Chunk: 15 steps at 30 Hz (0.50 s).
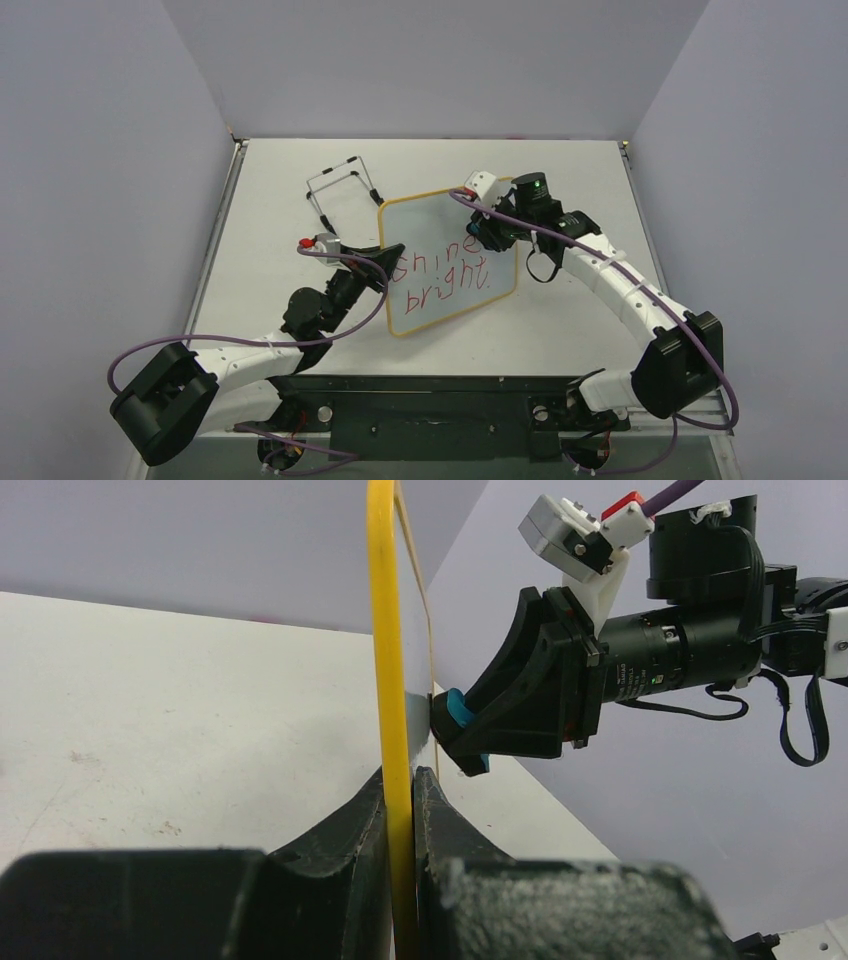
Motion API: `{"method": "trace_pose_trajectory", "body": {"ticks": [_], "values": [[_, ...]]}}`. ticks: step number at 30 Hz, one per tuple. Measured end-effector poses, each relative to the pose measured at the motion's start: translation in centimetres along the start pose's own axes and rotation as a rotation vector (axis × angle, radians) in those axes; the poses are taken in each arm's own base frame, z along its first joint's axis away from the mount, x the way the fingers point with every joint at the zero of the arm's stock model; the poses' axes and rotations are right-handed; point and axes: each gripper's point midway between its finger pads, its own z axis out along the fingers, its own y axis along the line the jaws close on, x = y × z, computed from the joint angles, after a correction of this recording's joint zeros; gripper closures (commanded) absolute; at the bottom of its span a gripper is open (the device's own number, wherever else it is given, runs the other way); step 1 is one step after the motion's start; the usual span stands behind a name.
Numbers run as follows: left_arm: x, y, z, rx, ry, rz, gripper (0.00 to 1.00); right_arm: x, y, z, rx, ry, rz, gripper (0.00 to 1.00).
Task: Erase the whiteboard
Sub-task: Erase the whiteboard at the center of the board.
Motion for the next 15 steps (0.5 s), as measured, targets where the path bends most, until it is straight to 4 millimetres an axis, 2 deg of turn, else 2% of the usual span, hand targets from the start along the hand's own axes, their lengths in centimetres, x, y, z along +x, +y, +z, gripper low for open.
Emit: {"method": "trace_pose_trajectory", "body": {"ticks": [4,9,15], "values": [[-0.1,0.1,0.0,-0.006,-0.003,0.000,1.00,-1.1,0.2,0.3,0.021,-0.031,0.040,1.00],[-0.1,0.3,0.0,-0.017,-0.007,-0.002,1.00,-2.2,-1.7,0.3,0.139,-0.080,0.109,1.00],[-0.1,0.3,-0.1,-0.009,-0.007,-0.002,1.00,-1.5,-3.7,-0.2,0.208,-0.067,0.108,1.00]]}}
